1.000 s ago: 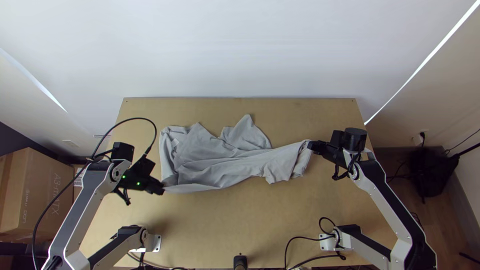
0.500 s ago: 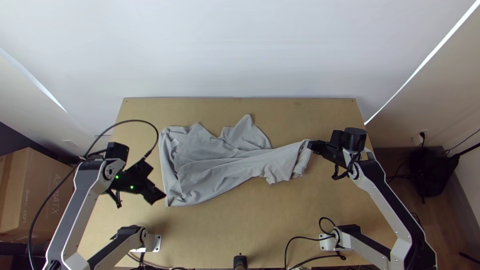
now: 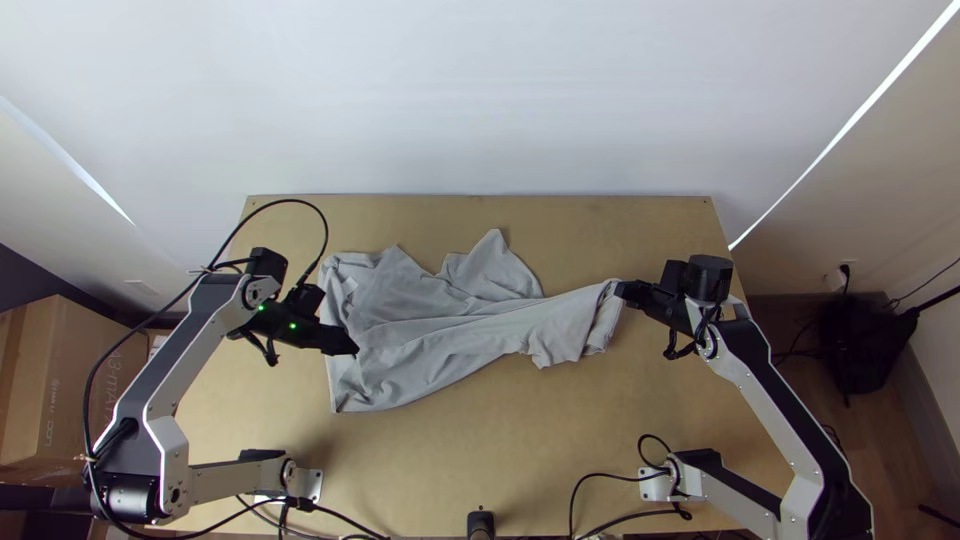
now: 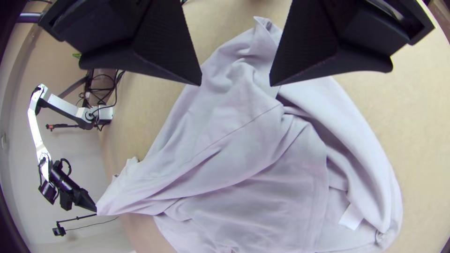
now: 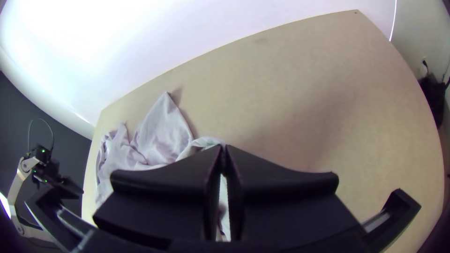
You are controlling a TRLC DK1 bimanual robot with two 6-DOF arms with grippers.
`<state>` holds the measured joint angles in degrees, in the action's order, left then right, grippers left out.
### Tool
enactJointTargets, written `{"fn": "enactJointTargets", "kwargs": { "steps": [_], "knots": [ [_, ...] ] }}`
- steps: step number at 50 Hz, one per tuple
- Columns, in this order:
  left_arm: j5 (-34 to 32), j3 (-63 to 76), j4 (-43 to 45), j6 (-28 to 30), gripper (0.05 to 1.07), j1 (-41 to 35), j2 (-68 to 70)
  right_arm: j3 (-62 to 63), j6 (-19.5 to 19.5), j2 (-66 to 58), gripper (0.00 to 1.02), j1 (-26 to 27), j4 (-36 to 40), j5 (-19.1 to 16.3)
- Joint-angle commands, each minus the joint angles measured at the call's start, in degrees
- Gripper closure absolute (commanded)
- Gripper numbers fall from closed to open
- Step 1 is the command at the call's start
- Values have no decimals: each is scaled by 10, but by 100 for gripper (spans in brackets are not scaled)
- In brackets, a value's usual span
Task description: Fold the t-shirt
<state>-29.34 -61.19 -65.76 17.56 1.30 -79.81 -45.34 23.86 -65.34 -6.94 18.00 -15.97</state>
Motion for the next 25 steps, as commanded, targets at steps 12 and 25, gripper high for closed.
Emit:
{"fn": "enactJointTargets", "kwargs": {
  "steps": [12,25],
  "knots": [
    [11,6,58,-24,37,-11,-54,5,23,-5,100,3,-14,-1],
    [24,19,93,-32,43,-24,-96,10,29,-7,100,3,-25,-1]
  ]
}}
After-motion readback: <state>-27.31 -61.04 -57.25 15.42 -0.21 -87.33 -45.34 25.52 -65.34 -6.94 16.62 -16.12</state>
